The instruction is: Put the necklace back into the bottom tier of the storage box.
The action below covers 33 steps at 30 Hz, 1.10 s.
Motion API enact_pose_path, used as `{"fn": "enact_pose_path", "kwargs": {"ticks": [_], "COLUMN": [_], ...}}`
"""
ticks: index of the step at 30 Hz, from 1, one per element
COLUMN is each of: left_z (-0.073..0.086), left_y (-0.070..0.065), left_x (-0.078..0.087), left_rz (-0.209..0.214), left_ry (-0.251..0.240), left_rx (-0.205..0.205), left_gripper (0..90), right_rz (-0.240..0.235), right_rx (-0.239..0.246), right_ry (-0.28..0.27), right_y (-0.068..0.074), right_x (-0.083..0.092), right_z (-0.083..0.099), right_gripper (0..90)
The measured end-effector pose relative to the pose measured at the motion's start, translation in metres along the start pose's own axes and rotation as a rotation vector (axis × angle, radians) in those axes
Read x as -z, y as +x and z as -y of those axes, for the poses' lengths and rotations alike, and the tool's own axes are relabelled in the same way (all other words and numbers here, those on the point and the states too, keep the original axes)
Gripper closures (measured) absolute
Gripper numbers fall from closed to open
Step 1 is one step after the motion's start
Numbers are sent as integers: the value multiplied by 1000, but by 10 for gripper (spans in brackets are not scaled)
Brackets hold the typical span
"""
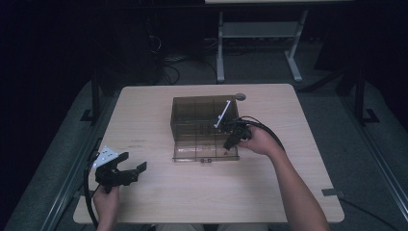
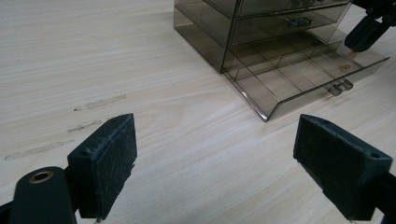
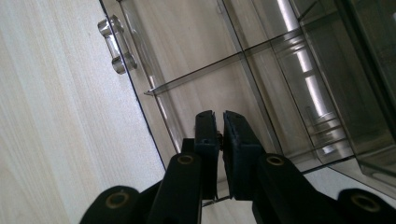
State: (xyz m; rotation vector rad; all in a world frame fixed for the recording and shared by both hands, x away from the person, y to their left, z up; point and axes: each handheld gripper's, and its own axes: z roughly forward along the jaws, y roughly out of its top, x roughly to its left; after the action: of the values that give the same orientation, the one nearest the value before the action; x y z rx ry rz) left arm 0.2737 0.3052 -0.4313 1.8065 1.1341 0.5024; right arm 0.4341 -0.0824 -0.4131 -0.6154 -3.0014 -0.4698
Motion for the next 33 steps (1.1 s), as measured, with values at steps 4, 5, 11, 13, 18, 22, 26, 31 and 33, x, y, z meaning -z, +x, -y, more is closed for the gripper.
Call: {"fn": "enact_pose_path", "kwargs": {"ticks": [4,5,11,13,18,22,26,31,33], "left_z": [0,0,0,0,0,0,0,0,1], "left_y": [0,0,0,0,-1,-2,-2,-3,-3], "left_x": [1,1,2,2,1,0,-1,-1,0], "left_rz": [1,1,3,2,3,4,4,4,2], "left_ry": [0,0,-4,-3,-2,5,3,3,5], "left_rx": [-2,-2,1,-3,-5,-9,-11,-8,-10], "left_gripper": [130,129,130,129,130,129,130,130,130], "right_rz": [-3,-2,-2,0,1,2,4,10,14], "right_rx": [-3,-3,-3,-3,-5,-13,-14,-12,-10], "right_ry": [0,0,-1,-5,-13,-21,-26,-35,-31], "right_y": [1,1,4,5,7,7,8,10,11], "right_x": [-1,-1,1,2,3,6,8,13,14], "right_z": [0,0,1,2,5,9,11,13,14], "right_gripper": [818,813,782,775,738,684,671,635,624]}}
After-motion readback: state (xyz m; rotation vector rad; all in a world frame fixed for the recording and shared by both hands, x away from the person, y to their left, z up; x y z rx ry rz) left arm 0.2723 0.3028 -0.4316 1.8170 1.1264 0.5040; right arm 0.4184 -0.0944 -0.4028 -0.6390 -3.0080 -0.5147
